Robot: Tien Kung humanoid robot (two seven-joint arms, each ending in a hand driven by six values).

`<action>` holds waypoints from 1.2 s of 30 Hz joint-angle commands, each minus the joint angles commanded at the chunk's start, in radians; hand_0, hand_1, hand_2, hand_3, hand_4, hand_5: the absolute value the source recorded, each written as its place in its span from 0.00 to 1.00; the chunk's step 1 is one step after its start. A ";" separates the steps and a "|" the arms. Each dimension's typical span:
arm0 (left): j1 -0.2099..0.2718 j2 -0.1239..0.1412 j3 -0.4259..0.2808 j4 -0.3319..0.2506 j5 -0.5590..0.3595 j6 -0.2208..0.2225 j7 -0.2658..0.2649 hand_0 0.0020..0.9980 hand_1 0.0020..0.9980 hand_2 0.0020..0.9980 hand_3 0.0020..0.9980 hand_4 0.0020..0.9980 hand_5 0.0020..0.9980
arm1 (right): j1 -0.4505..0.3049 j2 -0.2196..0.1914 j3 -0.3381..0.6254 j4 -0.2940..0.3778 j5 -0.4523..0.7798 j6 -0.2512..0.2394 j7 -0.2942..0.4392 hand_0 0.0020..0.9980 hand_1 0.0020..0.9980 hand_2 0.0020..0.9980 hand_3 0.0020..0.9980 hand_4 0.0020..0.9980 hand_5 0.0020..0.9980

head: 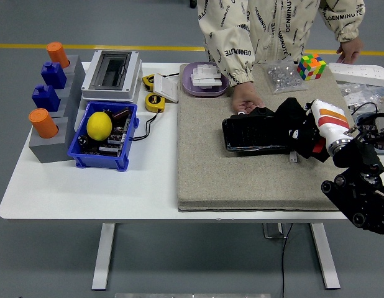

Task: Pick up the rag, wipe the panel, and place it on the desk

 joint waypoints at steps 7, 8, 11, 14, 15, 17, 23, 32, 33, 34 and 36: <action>0.000 0.001 -0.002 0.000 0.001 0.000 0.000 0.61 0.64 0.64 0.56 0.63 0.45 | -0.009 -0.017 0.030 0.002 -0.007 0.000 -0.001 0.24 0.29 0.36 0.36 0.91 0.05; 0.000 0.000 -0.002 0.000 0.002 0.000 0.000 0.61 0.64 0.64 0.56 0.63 0.45 | -0.011 -0.020 0.033 0.003 -0.008 0.000 -0.001 0.24 0.29 0.36 0.36 0.91 0.05; 0.001 0.000 -0.003 0.000 0.001 0.000 0.000 0.61 0.64 0.64 0.56 0.63 0.45 | -0.015 -0.028 0.038 0.004 -0.009 0.000 -0.001 0.24 0.29 0.36 0.36 0.91 0.05; 0.003 -0.002 -0.006 0.001 0.002 0.000 0.000 0.61 0.64 0.64 0.56 0.63 0.45 | -0.021 -0.034 0.044 0.002 -0.010 0.001 -0.001 0.24 0.29 0.36 0.36 0.91 0.05; 0.003 -0.002 -0.007 0.002 0.002 0.000 0.001 0.61 0.64 0.64 0.56 0.63 0.45 | -0.022 -0.035 0.047 0.002 -0.011 0.000 -0.001 0.24 0.29 0.36 0.36 0.91 0.05; 0.004 -0.003 -0.008 0.002 0.002 0.000 0.001 0.61 0.64 0.64 0.56 0.63 0.45 | -0.025 -0.039 0.052 0.002 -0.012 0.001 -0.001 0.24 0.29 0.36 0.36 0.91 0.05; 0.001 -0.006 -0.010 -0.001 0.002 0.000 0.000 0.61 0.64 0.64 0.56 0.63 0.45 | -0.031 -0.062 0.074 0.001 -0.017 0.001 -0.002 0.24 0.29 0.36 0.36 0.91 0.05; 0.003 -0.006 -0.018 0.001 0.004 0.000 0.000 0.61 0.64 0.64 0.56 0.63 0.45 | -0.039 -0.100 0.089 0.004 -0.023 0.002 -0.003 0.24 0.29 0.36 0.36 0.91 0.05; 0.002 -0.006 -0.018 0.001 0.004 0.001 0.000 0.61 0.64 0.64 0.56 0.63 0.45 | -0.042 -0.106 0.092 0.004 -0.023 0.002 -0.003 0.24 0.29 0.36 0.36 0.91 0.05; 0.002 -0.006 -0.018 0.000 0.004 0.000 0.000 0.61 0.64 0.64 0.56 0.63 0.45 | -0.046 -0.112 0.095 0.004 -0.024 0.003 -0.003 0.24 0.29 0.36 0.36 0.91 0.05; 0.001 -0.007 -0.019 -0.001 0.004 0.000 0.000 0.61 0.64 0.64 0.56 0.63 0.45 | -0.051 -0.119 0.101 0.003 -0.024 0.003 -0.003 0.24 0.29 0.36 0.36 0.91 0.05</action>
